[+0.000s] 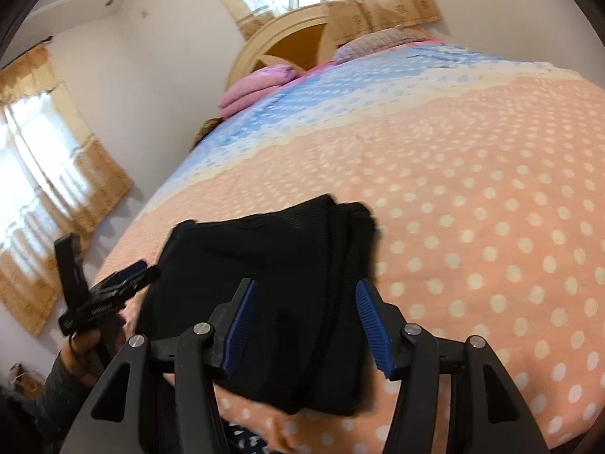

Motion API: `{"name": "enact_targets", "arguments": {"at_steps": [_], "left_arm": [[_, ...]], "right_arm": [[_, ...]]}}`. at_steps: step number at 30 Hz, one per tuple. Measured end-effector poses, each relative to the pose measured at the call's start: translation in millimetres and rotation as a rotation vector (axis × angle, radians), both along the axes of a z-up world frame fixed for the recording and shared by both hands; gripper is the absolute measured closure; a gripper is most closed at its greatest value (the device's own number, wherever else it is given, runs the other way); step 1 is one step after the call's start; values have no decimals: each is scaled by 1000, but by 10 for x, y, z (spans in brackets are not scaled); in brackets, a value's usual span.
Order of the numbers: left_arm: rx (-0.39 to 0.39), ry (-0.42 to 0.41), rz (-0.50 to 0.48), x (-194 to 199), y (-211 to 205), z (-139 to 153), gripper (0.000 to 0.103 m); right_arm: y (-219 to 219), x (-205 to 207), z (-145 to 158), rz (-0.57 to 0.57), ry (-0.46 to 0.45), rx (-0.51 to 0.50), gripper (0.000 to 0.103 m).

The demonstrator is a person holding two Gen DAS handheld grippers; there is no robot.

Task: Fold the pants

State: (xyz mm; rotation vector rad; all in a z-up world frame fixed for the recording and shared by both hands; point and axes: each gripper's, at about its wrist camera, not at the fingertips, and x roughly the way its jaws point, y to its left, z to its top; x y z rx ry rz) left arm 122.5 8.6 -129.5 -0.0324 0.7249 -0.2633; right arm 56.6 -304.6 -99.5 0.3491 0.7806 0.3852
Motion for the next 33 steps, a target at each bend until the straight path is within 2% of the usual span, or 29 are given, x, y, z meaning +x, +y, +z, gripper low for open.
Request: {"name": "enact_targets", "arguments": {"at_steps": [5,9,15,20,22,25,27,29,30,31,33], "left_arm": [[-3,26,-21,56,-73,-121,0],[-71,70,-29,133,-29,-176,0],[-57,63,-49,137,-100,-168,0],[-65,63,-71,149,-107,-170,1],[-79,58,-98,132,-122,-159,9],[-113,56,-156,128,-152,-146,26],[-128,56,-159,133,-133,-137,32],[-148,54,-177,124,-111,-120,51],[-163,55,-185,115,-95,-104,54],[-171,52,-191,103,-86,-90,62],[-179,46,-188,76,-46,-57,69]], "right_arm": [[-86,143,-193,-22,73,26,46],[-61,174,-218,-30,63,42,47],[7,216,-259,-4,66,59,47],[-26,215,-276,-6,81,71,58],[2,196,-251,0,77,65,67],[102,142,-170,3,59,25,73],[143,117,-109,8,47,16,75],[186,78,-17,16,34,13,75],[206,63,17,19,28,11,76],[244,37,94,30,14,5,76],[292,0,200,47,-7,-6,76]]}}
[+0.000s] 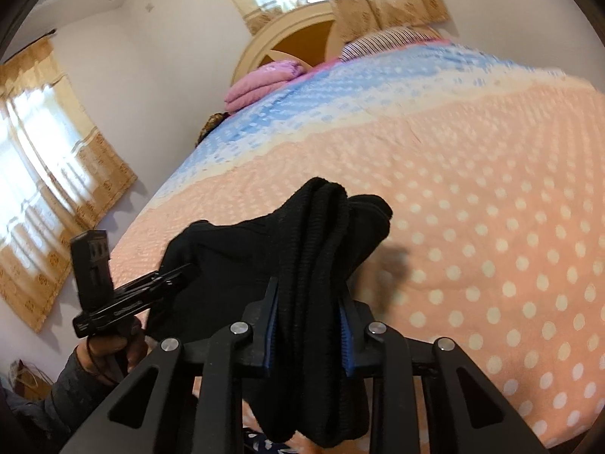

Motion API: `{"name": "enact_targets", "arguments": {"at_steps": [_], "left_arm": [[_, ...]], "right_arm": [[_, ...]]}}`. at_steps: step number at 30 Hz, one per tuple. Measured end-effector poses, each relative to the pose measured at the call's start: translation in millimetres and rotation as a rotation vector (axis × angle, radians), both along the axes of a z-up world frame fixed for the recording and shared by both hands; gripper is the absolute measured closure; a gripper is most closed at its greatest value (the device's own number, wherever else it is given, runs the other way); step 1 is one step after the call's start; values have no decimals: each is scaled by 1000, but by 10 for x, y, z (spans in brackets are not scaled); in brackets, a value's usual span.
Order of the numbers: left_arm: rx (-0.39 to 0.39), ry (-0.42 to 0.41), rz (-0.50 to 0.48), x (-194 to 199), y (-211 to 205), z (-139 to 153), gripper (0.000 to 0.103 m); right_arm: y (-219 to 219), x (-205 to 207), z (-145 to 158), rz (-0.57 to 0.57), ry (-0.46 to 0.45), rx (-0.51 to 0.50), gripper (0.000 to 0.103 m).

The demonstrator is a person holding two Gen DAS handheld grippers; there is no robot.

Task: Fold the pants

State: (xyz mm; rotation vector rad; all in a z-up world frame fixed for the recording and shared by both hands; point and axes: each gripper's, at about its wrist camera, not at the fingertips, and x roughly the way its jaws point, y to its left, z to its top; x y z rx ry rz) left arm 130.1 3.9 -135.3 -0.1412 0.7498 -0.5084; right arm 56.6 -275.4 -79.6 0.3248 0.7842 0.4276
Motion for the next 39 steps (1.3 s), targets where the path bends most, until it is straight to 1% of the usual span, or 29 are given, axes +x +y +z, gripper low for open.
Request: {"name": "enact_targets", "arguments": {"at_steps": [2,3,5,6,9,15,20,24,29,31,33,34,35,36,37,38,39], "left_arm": [[-32,0,8,-10,64,29,81],[-48,2,11,-10,101,44,83],[-89,10,15,2,175,68,90],[-114,13,16,-3,228,89,90],[-152,7,22,-25,344,156,92],[-166,-32,84,-71,650,299,92],[-172,-63,161,-98,1012,412,92],[-147,-100,251,-163,1415,531,92],[-80,-121,373,-262,1979,590,92],[-35,-121,405,-257,2108,534,92],[36,-111,439,-191,2209,358,91],[73,-83,446,-130,2238,214,89],[92,-62,451,-80,2258,114,86],[113,-27,459,-14,2274,-60,85],[121,-8,465,18,2302,-172,74],[130,-6,480,18,2289,-275,59],[131,-28,516,-9,2294,-339,51]], "right_arm": [[55,-26,117,18,-17,-5,76],[93,-34,188,30,-26,-11,76],[162,-35,297,55,-40,-22,76],[186,-24,334,65,-44,-26,76],[302,24,458,95,-64,-48,76],[613,292,574,165,-74,-73,76],[1018,634,626,247,-66,-47,76],[1487,920,621,321,-67,-23,76],[2222,1213,488,414,-49,5,76],[2503,1292,368,447,-43,6,76],[2678,1413,192,463,-5,20,76],[2744,1495,63,454,26,22,76],[2744,1551,-27,447,49,25,76],[2751,1659,-192,441,108,36,75],[2707,1761,-347,424,163,50,72],[2622,1843,-473,404,206,85,70],[2543,1918,-568,391,244,131,62]]}}
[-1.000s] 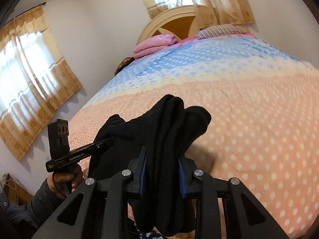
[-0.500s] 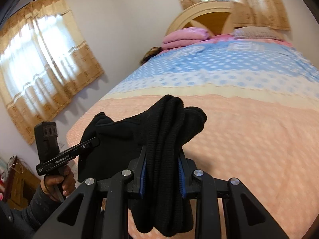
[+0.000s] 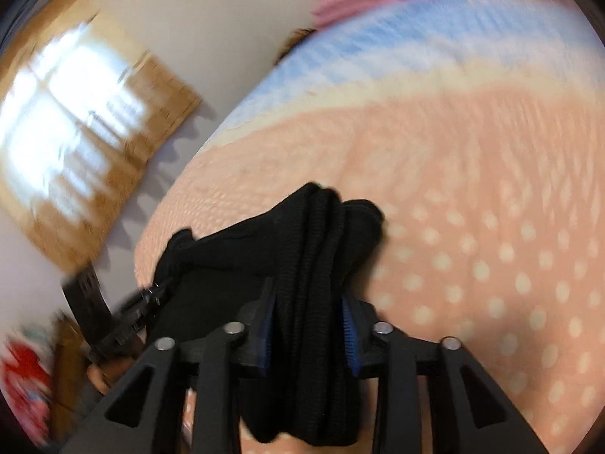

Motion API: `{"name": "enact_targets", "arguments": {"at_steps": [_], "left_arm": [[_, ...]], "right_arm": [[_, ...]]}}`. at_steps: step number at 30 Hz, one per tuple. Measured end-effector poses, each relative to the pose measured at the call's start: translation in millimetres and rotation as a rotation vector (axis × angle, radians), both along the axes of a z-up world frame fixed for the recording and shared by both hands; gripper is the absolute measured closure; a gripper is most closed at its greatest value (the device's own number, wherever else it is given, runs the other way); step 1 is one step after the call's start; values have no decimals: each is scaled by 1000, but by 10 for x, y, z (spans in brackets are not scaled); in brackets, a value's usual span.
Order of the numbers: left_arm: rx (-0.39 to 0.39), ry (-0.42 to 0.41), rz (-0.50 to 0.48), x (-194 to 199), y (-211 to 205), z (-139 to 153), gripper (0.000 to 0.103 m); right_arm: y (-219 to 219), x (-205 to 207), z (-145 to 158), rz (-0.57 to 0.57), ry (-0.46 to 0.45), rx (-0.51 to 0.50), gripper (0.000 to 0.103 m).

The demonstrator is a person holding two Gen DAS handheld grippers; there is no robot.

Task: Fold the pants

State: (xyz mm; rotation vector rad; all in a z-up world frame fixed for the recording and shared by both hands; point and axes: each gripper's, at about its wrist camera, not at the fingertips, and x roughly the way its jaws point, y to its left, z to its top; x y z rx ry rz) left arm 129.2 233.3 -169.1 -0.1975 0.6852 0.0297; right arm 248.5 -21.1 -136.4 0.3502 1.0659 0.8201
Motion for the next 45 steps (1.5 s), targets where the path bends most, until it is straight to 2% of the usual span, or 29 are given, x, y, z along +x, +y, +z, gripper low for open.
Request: {"name": "enact_targets", "arguments": {"at_steps": [2,4,7,11,15,17,19,22,27,32,34,38,45], "left_arm": [[-10,-26,35,-38,20,-29,34],[-24,-34,61,-62,70,-66,26],[-59,-42,79,-201,183,-74,21],[-30,-32,109,-408,211,-5,20],[-3,-17,153,-553,198,113,18],[7,-14,159,-664,140,175,17],[41,-28,155,-811,13,277,16],[79,-69,148,-991,-214,453,5],[116,-121,138,-1256,-517,761,4],[162,-199,152,-1462,-755,1001,0],[180,-223,137,-1504,-834,1060,0],[198,-241,121,-1537,-939,1117,0],[191,-229,137,-1534,-913,1093,0]], "right_arm": [[-159,97,-134,-7,80,94,63],[-242,90,-120,-21,73,106,63],[-266,3,-55,-28,30,79,61],[-429,-84,5,-75,-2,87,58],[-786,-203,94,-244,-66,27,55],[-910,-325,170,-280,-86,27,54],[-929,-528,297,-290,-143,-16,49],[-865,-948,494,-278,-260,-99,49],[-766,-1617,771,-231,-402,-185,47],[-822,-2221,1013,-224,-486,-177,45],[-826,-2386,1105,-225,-531,-170,40],[-811,-2523,1276,-239,-592,-168,38],[-786,-2563,1277,-235,-586,-170,37]]}}
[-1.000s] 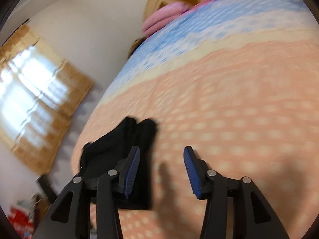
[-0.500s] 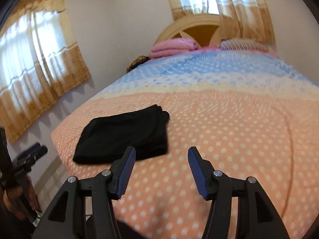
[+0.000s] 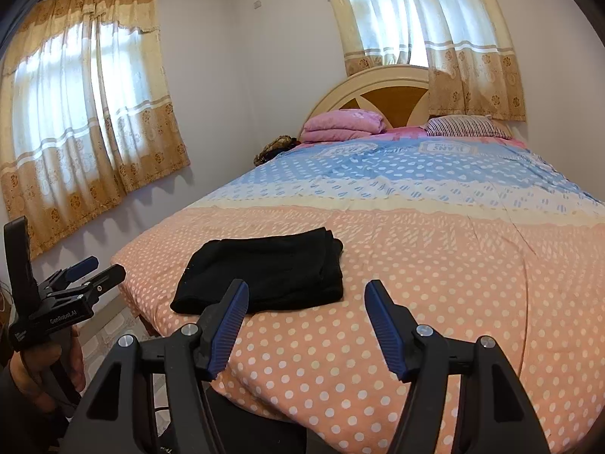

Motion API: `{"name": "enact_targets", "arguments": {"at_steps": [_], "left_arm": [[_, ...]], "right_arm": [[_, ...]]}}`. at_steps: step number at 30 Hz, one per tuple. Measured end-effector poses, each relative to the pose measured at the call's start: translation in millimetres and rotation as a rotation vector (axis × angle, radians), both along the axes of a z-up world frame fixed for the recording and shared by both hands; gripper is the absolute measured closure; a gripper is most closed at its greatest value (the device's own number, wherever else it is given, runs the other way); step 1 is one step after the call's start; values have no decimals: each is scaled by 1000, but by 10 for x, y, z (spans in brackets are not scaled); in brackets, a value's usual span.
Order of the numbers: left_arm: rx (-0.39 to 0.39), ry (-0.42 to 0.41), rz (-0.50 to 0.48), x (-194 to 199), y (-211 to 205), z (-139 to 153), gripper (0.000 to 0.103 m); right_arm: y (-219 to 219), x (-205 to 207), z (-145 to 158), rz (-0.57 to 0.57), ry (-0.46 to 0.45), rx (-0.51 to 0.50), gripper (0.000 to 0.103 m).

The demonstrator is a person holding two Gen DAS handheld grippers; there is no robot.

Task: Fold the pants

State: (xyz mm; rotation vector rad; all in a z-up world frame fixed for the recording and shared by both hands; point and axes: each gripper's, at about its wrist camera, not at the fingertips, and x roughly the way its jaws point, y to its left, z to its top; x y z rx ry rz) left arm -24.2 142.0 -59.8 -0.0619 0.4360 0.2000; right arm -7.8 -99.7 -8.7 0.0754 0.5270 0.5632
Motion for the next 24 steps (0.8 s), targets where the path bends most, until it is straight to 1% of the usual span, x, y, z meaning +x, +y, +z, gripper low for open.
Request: {"name": "enact_targets", "arguments": {"at_steps": [6,24], "left_arm": [[-13,11,13,-8,6,-20,0],[-17,21,21,-23,32,-9,0]], "right_arm": [[5,-16,13,0,-3,5,37],[42,-41,1,13,-4,-1,37]]}}
